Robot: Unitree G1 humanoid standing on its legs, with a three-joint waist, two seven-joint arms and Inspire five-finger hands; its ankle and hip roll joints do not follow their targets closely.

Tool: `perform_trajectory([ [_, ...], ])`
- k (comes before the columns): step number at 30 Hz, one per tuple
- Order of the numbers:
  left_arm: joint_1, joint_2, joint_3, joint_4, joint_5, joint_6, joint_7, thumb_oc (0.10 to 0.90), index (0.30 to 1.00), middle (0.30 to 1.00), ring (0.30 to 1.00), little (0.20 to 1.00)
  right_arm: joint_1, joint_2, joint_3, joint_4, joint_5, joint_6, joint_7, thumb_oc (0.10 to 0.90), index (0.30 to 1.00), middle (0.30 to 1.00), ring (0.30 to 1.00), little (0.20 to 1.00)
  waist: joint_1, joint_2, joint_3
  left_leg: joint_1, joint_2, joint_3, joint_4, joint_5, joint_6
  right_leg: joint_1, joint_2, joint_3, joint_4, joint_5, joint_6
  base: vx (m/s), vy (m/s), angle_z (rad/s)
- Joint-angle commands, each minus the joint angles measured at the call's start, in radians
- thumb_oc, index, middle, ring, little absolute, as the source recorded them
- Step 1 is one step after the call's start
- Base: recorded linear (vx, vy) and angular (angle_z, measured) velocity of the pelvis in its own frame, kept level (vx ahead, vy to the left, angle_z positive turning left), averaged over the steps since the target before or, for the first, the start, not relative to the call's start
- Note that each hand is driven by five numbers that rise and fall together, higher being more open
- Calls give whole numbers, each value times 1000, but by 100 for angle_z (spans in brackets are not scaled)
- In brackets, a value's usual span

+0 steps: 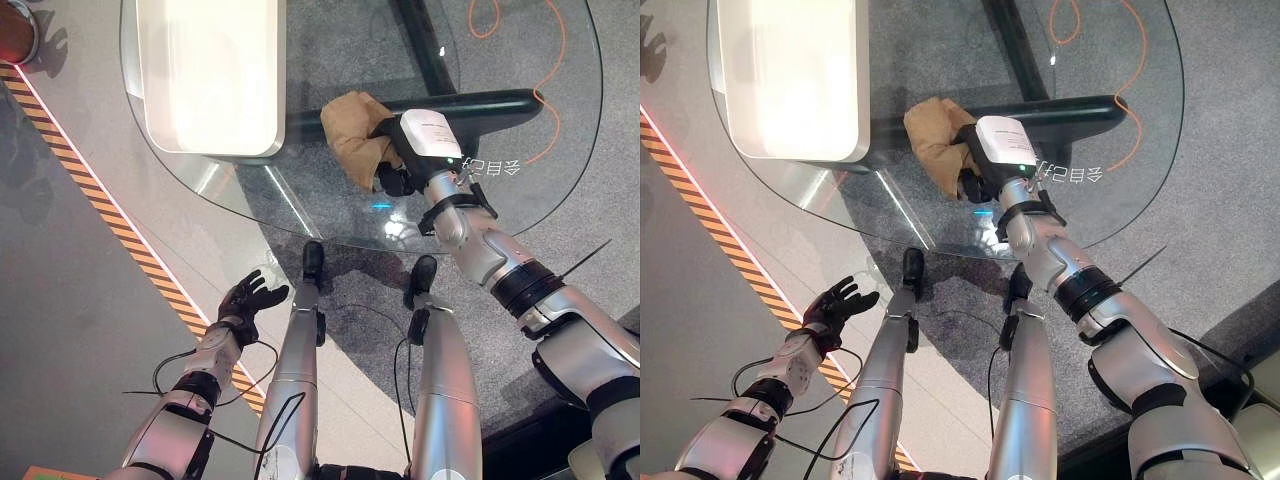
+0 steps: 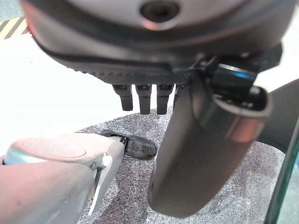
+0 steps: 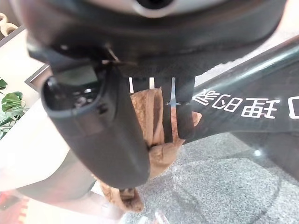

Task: Wipe the table with a cloth and put it in the basket.

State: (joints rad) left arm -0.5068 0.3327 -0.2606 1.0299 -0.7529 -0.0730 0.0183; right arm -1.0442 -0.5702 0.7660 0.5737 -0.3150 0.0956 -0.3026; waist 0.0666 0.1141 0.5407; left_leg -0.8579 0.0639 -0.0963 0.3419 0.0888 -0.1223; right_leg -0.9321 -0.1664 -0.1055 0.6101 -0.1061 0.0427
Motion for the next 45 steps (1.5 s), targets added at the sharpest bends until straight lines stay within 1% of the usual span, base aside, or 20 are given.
perform_trajectory([
  [1,33,17,26,13,12,-31,27,800,900,900,900,900,17,74,65,-154,-28,-113,24,100,300,300,300,200,11,3,-21,-8,-112,92,59,-53,118,7,84,-29,-97,64,-23,0,0,0],
  [5,29,18,30,9,-6,-41,29,800,900,900,900,900,17,76,59,-157,-9,-98,16,100,300,300,300,200,10,1,-21,-8,-111,93,60,-53,117,7,85,-29,-97,65,-24,0,0,0],
  [7,31,16,39,0,-42,-72,47,800,900,900,900,900,23,76,50,-146,27,-86,-16,100,300,300,300,200,10,2,-21,-8,-110,92,60,-52,116,7,85,-28,-97,66,-25,0,0,0],
  [8,31,16,40,-2,-47,-73,48,800,900,900,900,900,24,76,47,-143,30,-85,-20,100,300,300,300,200,10,2,-21,-8,-110,92,60,-52,116,7,85,-28,-97,65,-25,0,0,0],
  [9,30,15,49,-12,-102,-102,63,800,900,900,900,900,25,82,36,-132,52,-81,-43,100,300,300,300,200,11,3,-21,-8,-108,92,59,-52,116,7,84,-27,-96,65,-26,0,0,0],
  [10,30,14,56,-16,-127,-115,66,800,900,900,900,900,25,84,32,-129,60,-79,-53,100,300,300,300,200,12,2,-21,-8,-108,92,58,-52,116,7,85,-28,-96,64,-26,0,0,0],
  [13,28,5,110,-76,-279,-199,98,800,900,900,900,900,32,100,-21,-115,124,-76,-135,100,300,300,300,200,17,2,-21,-10,-107,87,62,-55,114,5,86,-27,-87,58,-27,0,0,0],
  [14,28,5,112,-79,-284,-202,99,800,900,900,900,900,32,100,-22,-115,126,-77,-138,100,300,300,300,200,17,1,-21,-10,-107,87,62,-55,114,5,86,-27,-86,58,-27,6,-18,3],
  [15,25,0,132,-126,-355,-237,111,800,900,900,900,900,34,109,-58,-107,160,-84,-181,100,300,300,300,200,23,0,-21,-12,-109,81,64,-56,115,6,85,-28,-84,56,-28,-1,-38,2],
  [18,16,-5,166,-194,-420,-269,138,800,900,900,900,900,31,130,-126,-105,158,-97,-226,100,300,300,300,200,36,-6,-21,-19,-111,70,64,-55,117,5,81,-39,-79,55,-26,-7,-69,3],
  [20,6,-6,177,-212,-430,-278,148,800,900,900,900,900,25,136,-144,-113,135,-96,-239,100,300,300,300,200,39,-9,-21,-19,-112,67,63,-55,119,5,83,-42,-76,54,-26,0,-64,5],
  [23,-28,0,201,-245,-449,-310,181,800,900,900,900,900,7,134,-169,-154,118,-79,-265,100,300,300,300,200,38,-18,-21,-26,-112,65,67,-56,120,1,85,-44,-72,54,-29,3,-40,8],
  [25,-44,2,216,-275,-454,-345,212,800,900,900,900,900,8,131,-183,-196,109,-73,-274,100,300,300,300,200,35,-24,-21,-28,-111,66,65,-55,121,1,88,-45,-74,52,-30,-2,-34,5],
  [31,-46,-14,245,-365,-419,-424,280,800,900,900,900,900,56,141,-228,-302,80,-71,-316,100,300,300,300,200,37,-40,-21,-40,-112,54,75,-58,122,-2,89,-47,-65,46,-28,1,-56,2],
  [33,-44,-22,250,-398,-398,-446,302,800,900,900,900,900,69,143,-246,-325,79,-80,-331,100,300,300,300,200,37,-44,-21,-42,-112,52,79,-61,122,-1,91,-48,-62,42,-29,11,-47,6],
  [35,-38,-29,254,-424,-395,-458,308,800,900,900,900,900,79,143,-263,-347,79,-86,-333,100,300,300,300,200,38,-46,-21,-43,-112,51,80,-61,123,-1,93,-48,-59,41,-30,8,-29,4],
  [37,-26,-38,267,-466,-406,-478,286,800,900,900,900,900,98,145,-290,-387,75,-99,-343,100,300,300,300,200,38,-48,-21,-44,-112,49,84,-64,124,-2,94,-47,-55,38,-29,9,-33,2],
  [41,-9,-33,293,-526,-393,-506,290,800,900,900,900,900,134,156,-332,-454,55,-118,-346,100,300,300,300,200,34,-49,-21,-39,-114,46,90,-72,126,4,100,-42,-53,33,-31,0,0,0],
  [43,-6,-29,309,-559,-359,-515,289,800,900,900,900,900,149,156,-351,-499,53,-125,-335,100,300,300,300,200,32,-52,-21,-33,-114,46,94,-76,127,10,102,-40,-51,30,-31,0,0,0],
  [45,1,-25,320,-601,-333,-523,266,800,900,900,900,900,172,151,-370,-542,60,-147,-320,100,300,300,300,200,31,-53,-21,-32,-113,46,101,-80,128,13,103,-37,-44,25,-32,0,0,0],
])
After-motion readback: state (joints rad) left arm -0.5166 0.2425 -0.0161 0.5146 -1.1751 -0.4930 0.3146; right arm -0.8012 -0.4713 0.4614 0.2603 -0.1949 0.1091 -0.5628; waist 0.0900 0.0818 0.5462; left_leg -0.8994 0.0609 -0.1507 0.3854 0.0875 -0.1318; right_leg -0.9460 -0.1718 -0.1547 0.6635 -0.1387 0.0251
